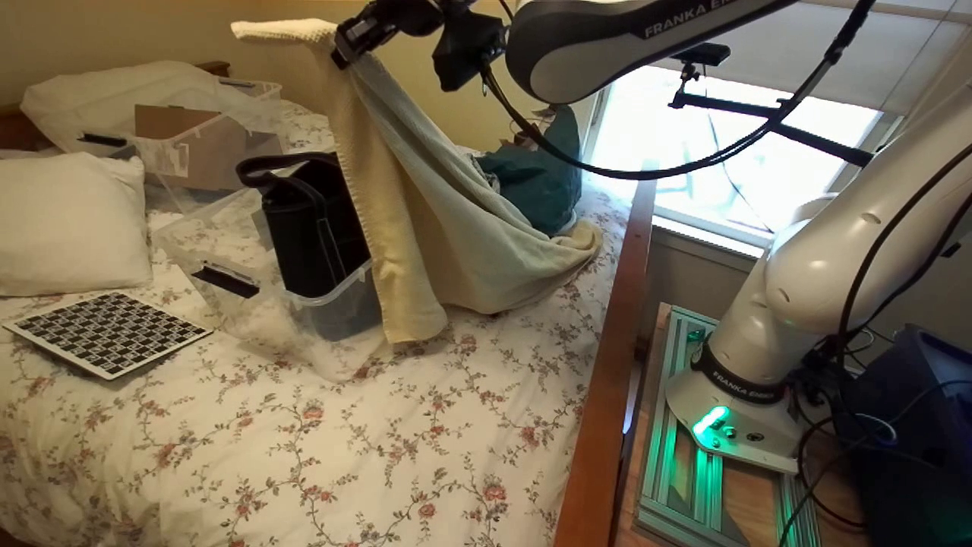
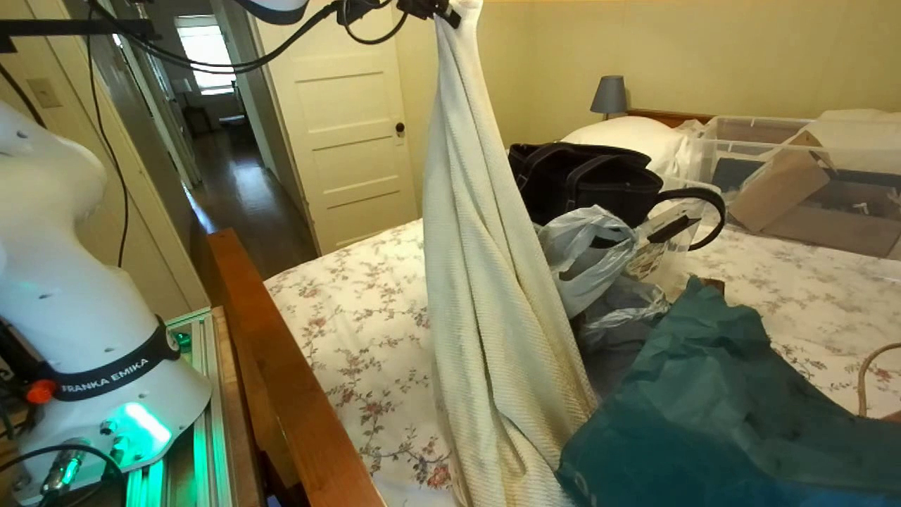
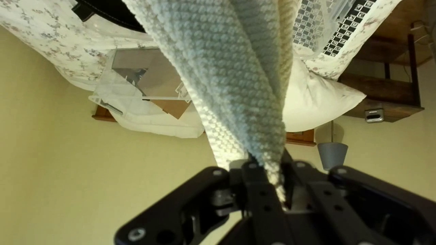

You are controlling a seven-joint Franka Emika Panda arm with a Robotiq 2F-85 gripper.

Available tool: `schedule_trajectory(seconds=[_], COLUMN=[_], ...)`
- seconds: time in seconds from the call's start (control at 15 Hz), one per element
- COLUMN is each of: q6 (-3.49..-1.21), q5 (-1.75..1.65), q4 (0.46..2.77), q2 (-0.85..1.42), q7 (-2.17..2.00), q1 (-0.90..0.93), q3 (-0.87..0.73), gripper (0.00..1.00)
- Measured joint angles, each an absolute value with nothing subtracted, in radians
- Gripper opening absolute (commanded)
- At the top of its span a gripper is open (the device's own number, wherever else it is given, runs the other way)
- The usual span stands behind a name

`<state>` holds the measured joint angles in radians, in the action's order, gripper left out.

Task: Move the towel on the bed to the right.

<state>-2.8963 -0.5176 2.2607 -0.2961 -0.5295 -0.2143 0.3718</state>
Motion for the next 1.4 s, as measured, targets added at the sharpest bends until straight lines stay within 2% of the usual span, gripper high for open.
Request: schedule_trajectory(seconds=[0.33,0.73,1.4], q6=[-2.885,-2.800,-2.379], q5=[-0.534,-0.598,-0.784], q4=[2.253,2.375,2.614], q2=[-0.288,-0.329,-0.544], q7=[-0.536,-0.537,-0.654], q1=[-0.247,-0.252,-0.268], q3=[0.401,0.423,0.417], gripper=[0.03,0.03,0.03])
